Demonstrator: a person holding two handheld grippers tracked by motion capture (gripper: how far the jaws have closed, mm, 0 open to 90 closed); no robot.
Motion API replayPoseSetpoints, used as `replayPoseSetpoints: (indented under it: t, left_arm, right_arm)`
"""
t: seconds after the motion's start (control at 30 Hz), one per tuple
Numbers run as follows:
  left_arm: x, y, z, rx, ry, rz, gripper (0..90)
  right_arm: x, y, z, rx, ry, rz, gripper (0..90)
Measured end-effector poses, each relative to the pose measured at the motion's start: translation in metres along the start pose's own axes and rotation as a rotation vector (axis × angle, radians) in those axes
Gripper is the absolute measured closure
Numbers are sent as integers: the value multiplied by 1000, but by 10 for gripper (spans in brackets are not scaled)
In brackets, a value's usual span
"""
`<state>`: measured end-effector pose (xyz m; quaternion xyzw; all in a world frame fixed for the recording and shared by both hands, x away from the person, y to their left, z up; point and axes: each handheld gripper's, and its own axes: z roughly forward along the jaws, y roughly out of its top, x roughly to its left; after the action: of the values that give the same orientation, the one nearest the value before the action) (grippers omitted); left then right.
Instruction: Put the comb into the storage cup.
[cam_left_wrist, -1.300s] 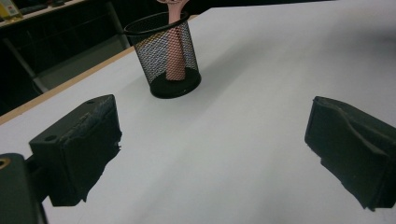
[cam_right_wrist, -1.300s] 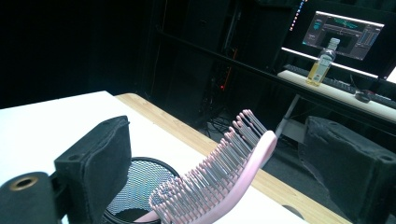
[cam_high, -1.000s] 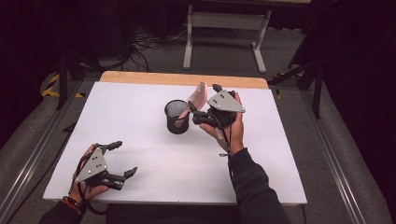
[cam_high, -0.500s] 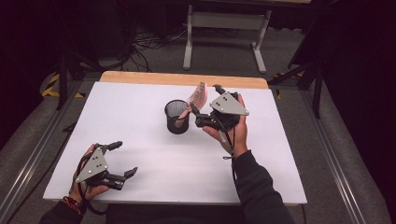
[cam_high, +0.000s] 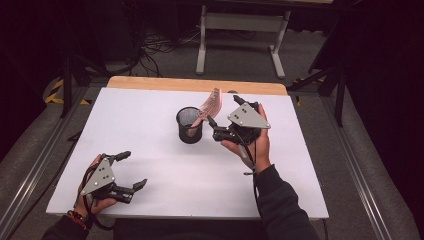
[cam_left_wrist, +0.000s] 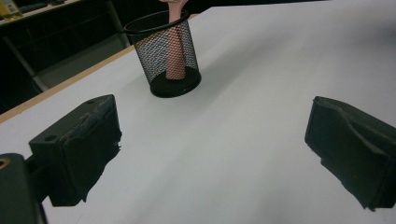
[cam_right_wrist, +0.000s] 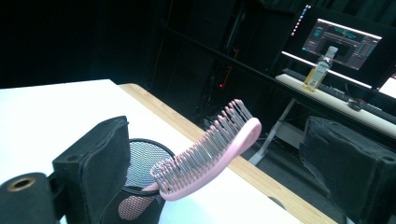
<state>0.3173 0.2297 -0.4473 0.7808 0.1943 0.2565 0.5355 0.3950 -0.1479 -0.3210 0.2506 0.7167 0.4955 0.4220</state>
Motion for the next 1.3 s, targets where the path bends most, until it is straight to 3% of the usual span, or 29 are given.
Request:
replayPoseSetpoints:
  t: [0.6,1.3]
  left_arm:
    - [0,-1,1,6,-3,-1,45]
    - [0,0,2,9,-2,2,45]
  right_arm:
    - [-4,-12,-16,34,4,-18,89]
    - [-6,-22,-37,26,-6,-33,96]
